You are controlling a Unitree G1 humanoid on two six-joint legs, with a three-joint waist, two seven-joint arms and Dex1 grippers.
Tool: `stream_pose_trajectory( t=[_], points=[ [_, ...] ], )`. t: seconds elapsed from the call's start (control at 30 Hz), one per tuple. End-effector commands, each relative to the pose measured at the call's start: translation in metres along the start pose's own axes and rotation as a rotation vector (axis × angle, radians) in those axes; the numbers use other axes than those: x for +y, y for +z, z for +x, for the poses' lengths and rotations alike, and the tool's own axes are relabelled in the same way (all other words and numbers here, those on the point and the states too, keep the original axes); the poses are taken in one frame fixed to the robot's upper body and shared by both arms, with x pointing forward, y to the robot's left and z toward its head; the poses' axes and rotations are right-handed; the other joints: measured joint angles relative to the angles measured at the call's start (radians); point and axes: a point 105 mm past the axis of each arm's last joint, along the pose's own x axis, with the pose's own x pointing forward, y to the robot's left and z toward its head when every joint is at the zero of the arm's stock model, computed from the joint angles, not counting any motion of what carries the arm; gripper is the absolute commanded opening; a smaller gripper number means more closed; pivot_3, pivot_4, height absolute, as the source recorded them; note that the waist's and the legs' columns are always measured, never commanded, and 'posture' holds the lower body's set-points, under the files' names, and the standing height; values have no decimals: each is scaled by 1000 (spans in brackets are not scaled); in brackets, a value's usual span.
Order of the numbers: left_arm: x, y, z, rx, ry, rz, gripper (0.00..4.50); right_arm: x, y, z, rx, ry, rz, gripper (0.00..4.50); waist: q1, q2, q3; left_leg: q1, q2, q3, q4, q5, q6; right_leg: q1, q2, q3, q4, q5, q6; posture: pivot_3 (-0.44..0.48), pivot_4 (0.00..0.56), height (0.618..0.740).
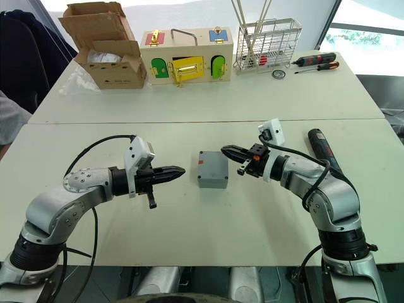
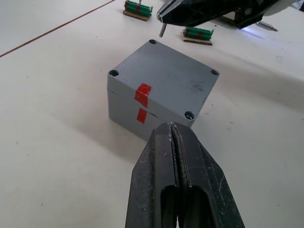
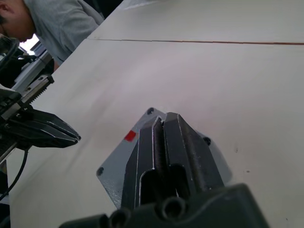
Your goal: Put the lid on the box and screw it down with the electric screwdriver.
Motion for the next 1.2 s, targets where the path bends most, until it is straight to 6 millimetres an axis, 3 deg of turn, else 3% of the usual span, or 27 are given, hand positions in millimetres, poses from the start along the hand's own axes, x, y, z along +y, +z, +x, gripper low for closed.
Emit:
stream_pose_trajectory(
  t=[0.03,0.57,1.03,1.2],
  points=[
    [-5,9,-2,-30,-9,30,0,-2,4,-1,-17,-9,-32,57,0,0,0,0,0,0,0,0,0,0,0,0,0,0,0,0,150,740],
    [-6,9,1,-32,-13,31,0,-11,-7,6,-12,-44,-27,57,0,0,0,0,0,0,0,0,0,0,0,0,0,0,0,0,150,740],
    [-8,8,4,-33,-23,29,0,-11,2,8,-56,-50,-9,57,0,0,0,0,0,0,0,0,0,0,0,0,0,0,0,0,150,740],
    [-7,8,5,-33,-27,31,0,-9,-7,7,-13,-40,-16,57,0,0,0,0,0,0,0,0,0,0,0,0,0,0,0,0,150,740]
  ],
)
